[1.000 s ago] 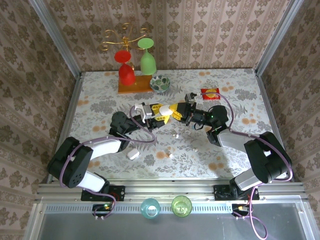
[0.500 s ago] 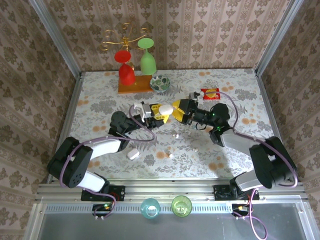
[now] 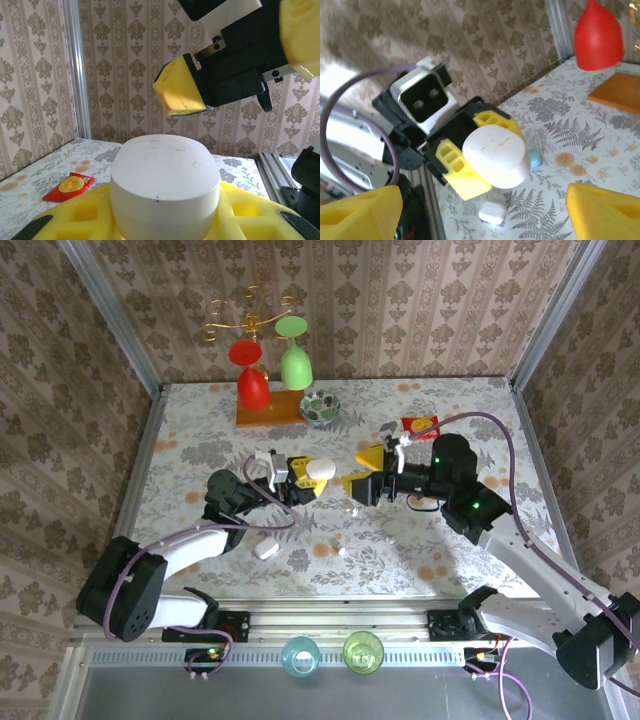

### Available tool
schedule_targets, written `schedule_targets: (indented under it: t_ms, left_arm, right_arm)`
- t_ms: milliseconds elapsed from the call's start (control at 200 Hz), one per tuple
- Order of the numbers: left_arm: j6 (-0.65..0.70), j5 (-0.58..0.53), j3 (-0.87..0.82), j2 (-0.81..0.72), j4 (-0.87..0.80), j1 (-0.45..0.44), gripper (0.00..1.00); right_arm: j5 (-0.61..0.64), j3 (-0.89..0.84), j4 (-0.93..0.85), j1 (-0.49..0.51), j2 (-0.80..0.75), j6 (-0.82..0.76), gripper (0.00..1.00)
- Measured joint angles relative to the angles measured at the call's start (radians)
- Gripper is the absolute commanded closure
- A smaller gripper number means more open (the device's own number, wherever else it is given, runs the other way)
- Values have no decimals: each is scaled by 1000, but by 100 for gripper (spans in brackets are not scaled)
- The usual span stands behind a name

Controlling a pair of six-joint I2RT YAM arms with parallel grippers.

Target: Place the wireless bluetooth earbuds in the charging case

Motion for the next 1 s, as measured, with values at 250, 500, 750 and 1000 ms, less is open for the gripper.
schedule_targets:
  t_ms: [250, 500, 750, 1000]
  left_arm:
    - [1, 41, 0, -19, -35, -3, 73]
    - [2, 49, 0, -19, -69, -3, 73]
    - [2, 35, 0, -19, -80, -2, 73]
    - [3, 48, 0, -23, -97, -6, 73]
  right_arm:
    - [88, 130, -153, 95, 134, -315, 13]
    - [161, 148, -170, 104, 211, -393, 13]
    - [186, 148, -162, 105, 210, -385, 14]
    - [192, 147, -136, 66, 189, -330, 15]
